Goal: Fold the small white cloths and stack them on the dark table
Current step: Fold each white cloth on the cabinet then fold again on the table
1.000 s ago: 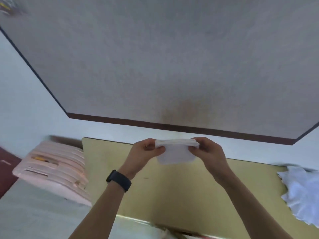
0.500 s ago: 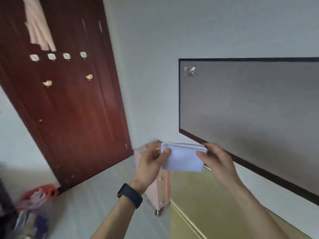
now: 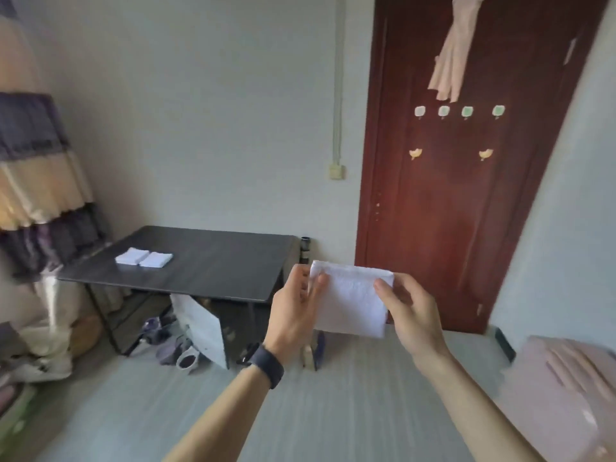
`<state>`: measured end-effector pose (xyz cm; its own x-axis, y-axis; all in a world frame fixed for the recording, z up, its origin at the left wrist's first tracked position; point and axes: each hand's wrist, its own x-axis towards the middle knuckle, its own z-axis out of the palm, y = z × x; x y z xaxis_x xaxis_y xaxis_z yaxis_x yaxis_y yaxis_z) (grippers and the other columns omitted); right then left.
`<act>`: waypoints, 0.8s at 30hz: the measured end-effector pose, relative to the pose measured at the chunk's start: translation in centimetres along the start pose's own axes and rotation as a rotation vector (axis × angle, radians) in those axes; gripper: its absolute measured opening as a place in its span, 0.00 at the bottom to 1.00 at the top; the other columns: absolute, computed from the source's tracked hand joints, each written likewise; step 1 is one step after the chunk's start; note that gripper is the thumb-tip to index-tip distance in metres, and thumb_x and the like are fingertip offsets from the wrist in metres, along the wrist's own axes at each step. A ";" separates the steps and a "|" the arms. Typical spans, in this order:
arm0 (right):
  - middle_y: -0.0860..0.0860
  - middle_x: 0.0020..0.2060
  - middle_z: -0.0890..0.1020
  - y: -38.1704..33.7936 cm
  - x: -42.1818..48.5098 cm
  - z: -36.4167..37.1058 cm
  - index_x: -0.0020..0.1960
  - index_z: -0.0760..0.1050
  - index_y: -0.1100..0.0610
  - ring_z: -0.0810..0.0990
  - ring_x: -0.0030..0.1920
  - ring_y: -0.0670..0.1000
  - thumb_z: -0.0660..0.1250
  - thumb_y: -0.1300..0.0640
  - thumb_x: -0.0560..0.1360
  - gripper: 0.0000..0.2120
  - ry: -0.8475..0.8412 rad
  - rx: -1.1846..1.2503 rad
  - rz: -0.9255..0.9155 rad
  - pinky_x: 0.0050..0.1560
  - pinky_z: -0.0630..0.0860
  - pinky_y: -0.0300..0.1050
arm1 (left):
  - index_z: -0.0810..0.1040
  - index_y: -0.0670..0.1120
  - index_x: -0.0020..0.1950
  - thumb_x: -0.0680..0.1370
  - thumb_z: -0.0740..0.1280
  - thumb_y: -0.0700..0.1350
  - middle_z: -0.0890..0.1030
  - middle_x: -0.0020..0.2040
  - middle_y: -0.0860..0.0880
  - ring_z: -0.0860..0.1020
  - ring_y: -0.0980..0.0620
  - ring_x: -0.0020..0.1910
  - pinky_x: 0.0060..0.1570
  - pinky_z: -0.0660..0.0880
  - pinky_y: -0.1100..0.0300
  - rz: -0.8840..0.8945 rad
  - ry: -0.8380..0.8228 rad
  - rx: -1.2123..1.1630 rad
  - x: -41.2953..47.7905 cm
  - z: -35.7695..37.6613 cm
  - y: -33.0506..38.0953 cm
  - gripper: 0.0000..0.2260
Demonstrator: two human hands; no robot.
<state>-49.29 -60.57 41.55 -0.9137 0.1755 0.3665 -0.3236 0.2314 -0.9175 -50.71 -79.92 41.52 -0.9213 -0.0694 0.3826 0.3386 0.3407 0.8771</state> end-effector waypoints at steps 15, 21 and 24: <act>0.45 0.39 0.79 5.3 0.2 46.6 0.48 0.73 0.53 0.77 0.39 0.37 0.63 0.48 0.81 0.09 -0.375 -0.009 0.089 0.38 0.69 0.27 | 0.73 0.45 0.46 0.80 0.64 0.55 0.71 0.34 0.57 0.68 0.58 0.32 0.32 0.66 0.66 -0.507 0.382 0.048 2.9 -33.0 -25.7 0.13; 0.43 0.42 0.80 8.4 4.9 60.8 0.48 0.74 0.52 0.76 0.42 0.33 0.64 0.49 0.80 0.07 -0.525 -0.034 0.130 0.39 0.70 0.27 | 0.75 0.50 0.45 0.80 0.65 0.55 0.76 0.36 0.57 0.72 0.59 0.33 0.35 0.70 0.65 -0.608 0.505 0.058 8.9 -41.1 -35.2 0.09; 0.43 0.43 0.80 9.8 8.6 67.7 0.49 0.75 0.53 0.75 0.45 0.33 0.64 0.50 0.80 0.06 -0.569 -0.011 0.142 0.40 0.69 0.25 | 0.76 0.51 0.45 0.80 0.65 0.54 0.78 0.38 0.56 0.73 0.62 0.32 0.32 0.69 0.68 -0.638 0.547 0.086 13.4 -44.9 -39.3 0.08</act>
<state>-76.93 -121.57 25.25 -0.9370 -0.3356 0.0967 -0.1888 0.2538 -0.9486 -67.80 -136.32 25.21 -0.7010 -0.7095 -0.0722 -0.2511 0.1507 0.9562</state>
